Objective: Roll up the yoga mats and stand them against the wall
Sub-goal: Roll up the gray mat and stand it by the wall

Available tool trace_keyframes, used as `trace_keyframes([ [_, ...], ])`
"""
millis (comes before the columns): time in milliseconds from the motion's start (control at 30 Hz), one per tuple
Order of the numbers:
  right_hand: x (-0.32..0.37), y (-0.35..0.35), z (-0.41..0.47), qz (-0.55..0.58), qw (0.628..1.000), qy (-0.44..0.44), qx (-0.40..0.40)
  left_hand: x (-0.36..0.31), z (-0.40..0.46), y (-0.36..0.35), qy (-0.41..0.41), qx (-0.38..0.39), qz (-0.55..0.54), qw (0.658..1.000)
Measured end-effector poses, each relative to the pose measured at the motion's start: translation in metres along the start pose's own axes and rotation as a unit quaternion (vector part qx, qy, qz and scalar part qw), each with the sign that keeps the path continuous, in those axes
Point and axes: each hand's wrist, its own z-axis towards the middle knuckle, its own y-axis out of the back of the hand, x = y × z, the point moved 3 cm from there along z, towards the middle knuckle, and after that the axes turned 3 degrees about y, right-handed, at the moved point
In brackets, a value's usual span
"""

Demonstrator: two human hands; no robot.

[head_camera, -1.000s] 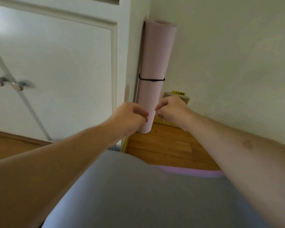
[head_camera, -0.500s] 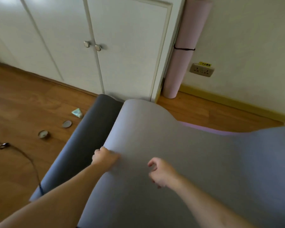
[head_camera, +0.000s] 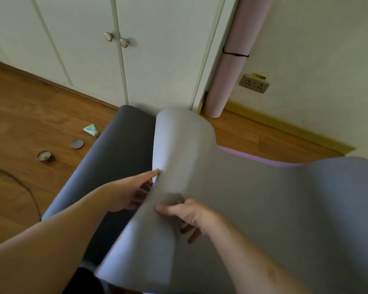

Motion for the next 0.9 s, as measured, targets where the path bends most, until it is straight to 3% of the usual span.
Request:
trace_keyframes([
  [100,-0.003,0.022,-0.02,0.069,0.996,-0.016,0.051,-0.026,-0.02,-0.015,-0.043,0.07,-0.006,0.997],
  [233,-0.007,0.049,-0.058,0.194,0.978,0.02,0.076,-0.062,-0.059,-0.065,-0.13,0.095,0.075,0.984],
  [433,-0.006,0.088,-0.15,0.18,0.971,0.138,-0.074,-0.098,-0.137,-0.134,-0.212,0.05,0.164,0.962],
  [567,-0.003,0.091,-0.207,0.237,0.928,0.255,-0.136,-0.112,-0.201,-0.167,-0.304,-0.042,0.232,0.923],
  [700,0.01,0.074,-0.244,0.364,0.83,0.392,-0.158,-0.137,-0.294,-0.186,-0.411,-0.22,0.404,0.787],
  [800,0.027,0.057,-0.26,0.434,0.782,0.437,-0.091,-0.146,-0.345,-0.197,-0.471,-0.307,0.496,0.661],
  [833,0.035,0.051,-0.265,0.42,0.788,0.446,-0.066,-0.146,-0.356,-0.2,-0.491,-0.327,0.517,0.62],
  [900,0.046,0.042,-0.27,0.308,0.844,0.434,-0.068,-0.141,-0.361,-0.203,-0.512,-0.36,0.572,0.53],
])
